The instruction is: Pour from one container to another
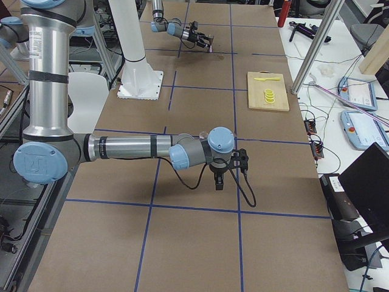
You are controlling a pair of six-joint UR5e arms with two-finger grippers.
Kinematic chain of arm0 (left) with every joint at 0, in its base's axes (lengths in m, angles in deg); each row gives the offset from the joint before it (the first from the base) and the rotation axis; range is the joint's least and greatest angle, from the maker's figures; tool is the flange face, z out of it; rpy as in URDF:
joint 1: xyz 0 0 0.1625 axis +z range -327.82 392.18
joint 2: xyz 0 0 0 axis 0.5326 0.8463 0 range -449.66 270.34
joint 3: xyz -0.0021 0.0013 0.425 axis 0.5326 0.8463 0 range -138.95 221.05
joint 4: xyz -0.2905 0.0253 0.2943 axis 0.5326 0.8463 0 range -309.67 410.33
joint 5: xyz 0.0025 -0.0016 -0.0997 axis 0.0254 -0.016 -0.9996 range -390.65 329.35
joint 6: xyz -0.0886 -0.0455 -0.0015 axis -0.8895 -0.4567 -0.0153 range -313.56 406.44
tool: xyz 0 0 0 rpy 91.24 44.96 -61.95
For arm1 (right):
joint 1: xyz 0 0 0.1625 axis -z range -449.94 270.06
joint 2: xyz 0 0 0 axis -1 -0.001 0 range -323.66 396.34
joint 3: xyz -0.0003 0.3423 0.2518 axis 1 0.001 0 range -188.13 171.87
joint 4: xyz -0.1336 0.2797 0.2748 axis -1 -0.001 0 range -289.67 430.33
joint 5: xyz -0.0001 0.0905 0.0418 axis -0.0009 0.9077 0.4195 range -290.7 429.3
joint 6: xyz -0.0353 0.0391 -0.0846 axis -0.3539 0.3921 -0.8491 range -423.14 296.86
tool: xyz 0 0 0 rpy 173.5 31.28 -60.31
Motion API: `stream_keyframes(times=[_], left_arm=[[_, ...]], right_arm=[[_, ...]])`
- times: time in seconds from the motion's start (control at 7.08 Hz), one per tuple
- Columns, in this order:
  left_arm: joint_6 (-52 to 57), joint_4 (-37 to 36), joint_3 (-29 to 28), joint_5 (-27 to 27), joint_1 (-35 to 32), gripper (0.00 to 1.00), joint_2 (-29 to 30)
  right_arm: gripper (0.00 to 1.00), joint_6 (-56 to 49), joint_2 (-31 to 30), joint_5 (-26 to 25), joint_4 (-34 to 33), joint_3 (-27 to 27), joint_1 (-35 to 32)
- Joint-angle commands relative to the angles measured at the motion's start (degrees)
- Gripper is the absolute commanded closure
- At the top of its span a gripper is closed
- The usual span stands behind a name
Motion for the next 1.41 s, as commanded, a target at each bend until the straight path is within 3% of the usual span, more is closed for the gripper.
stream_keyframes(times=[0.0, 0.42, 0.71, 1.27], left_arm=[[0.12, 0.55, -1.84, 0.12, -0.04, 0.01, 0.47], [0.30, 1.69, -2.99, 0.12, 0.05, 0.05, 0.64], [0.30, 1.69, -2.90, 0.12, 0.05, 0.22, 1.00], [0.56, 2.84, -2.90, 0.21, 0.05, 0.37, 1.00]], right_arm=[[0.00, -0.01, 0.02, -0.23, 0.04, -0.13, 0.00], [0.00, -0.01, -0.06, -0.23, 0.04, -0.30, 0.00], [0.00, -0.01, -0.07, -0.23, 0.04, -0.30, 0.00], [0.00, -0.01, -0.07, -0.23, 0.04, -0.30, 0.00]])
